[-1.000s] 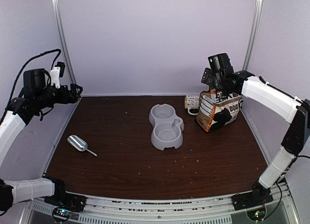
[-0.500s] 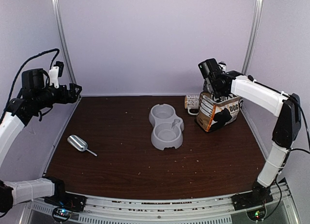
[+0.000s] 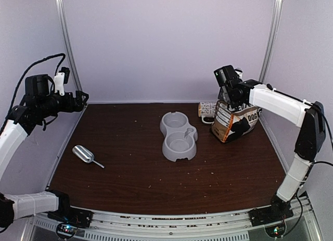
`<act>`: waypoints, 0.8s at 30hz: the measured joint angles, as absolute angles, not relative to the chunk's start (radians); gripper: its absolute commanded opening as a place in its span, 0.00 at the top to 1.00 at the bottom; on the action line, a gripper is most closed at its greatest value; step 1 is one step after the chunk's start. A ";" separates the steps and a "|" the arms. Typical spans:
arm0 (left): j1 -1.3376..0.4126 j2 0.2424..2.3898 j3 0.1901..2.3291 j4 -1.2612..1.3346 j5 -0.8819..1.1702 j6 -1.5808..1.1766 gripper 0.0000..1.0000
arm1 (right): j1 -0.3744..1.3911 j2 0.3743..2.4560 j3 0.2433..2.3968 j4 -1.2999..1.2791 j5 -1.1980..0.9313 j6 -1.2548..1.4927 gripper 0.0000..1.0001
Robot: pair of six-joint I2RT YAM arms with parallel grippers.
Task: Serve the pet food
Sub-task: Move the pet food bag to the center of the board.
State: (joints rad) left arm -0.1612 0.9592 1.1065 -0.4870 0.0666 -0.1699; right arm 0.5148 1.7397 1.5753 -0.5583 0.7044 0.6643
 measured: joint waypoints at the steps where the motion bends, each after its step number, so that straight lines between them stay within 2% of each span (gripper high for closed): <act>1: -0.161 0.960 1.106 -0.487 0.066 -0.170 0.03 | 0.516 1.737 1.569 -0.552 0.706 0.661 0.91; 4: -0.161 0.962 1.106 -0.487 0.062 -0.170 0.03 | 0.518 1.705 1.520 -0.533 0.715 0.653 1.00; 14: -0.161 0.974 1.106 -0.487 0.060 -0.170 0.03 | 0.505 1.444 1.254 -0.504 0.703 0.578 1.00; 24: -0.161 0.982 1.106 -0.487 0.055 -0.169 0.02 | 0.500 1.118 0.992 -0.458 0.527 0.461 1.00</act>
